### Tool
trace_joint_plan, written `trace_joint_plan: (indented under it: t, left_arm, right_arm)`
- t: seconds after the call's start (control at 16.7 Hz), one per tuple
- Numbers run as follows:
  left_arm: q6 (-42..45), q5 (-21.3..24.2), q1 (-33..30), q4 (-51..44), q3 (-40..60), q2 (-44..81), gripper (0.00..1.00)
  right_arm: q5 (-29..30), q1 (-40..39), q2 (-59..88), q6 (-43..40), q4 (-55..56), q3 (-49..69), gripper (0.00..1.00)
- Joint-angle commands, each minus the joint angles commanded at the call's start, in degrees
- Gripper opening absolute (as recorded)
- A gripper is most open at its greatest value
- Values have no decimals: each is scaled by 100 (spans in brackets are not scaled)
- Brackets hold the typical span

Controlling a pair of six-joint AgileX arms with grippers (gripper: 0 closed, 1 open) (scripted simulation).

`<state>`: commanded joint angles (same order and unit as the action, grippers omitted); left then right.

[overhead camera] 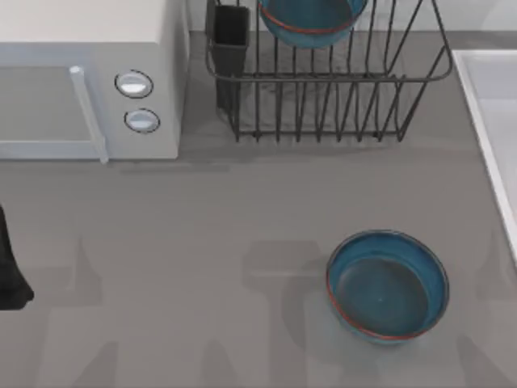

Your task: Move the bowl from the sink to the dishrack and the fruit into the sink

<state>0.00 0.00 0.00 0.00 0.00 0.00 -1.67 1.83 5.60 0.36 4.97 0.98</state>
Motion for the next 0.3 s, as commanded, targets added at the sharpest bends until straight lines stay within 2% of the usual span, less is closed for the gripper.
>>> trace_joint_plan:
  t: [0.3]
  left_arm:
    - [0, 0, 0, 0, 0, 0, 100]
  right_arm:
    - [167, -183, -560, -36, -497, -98, 100]
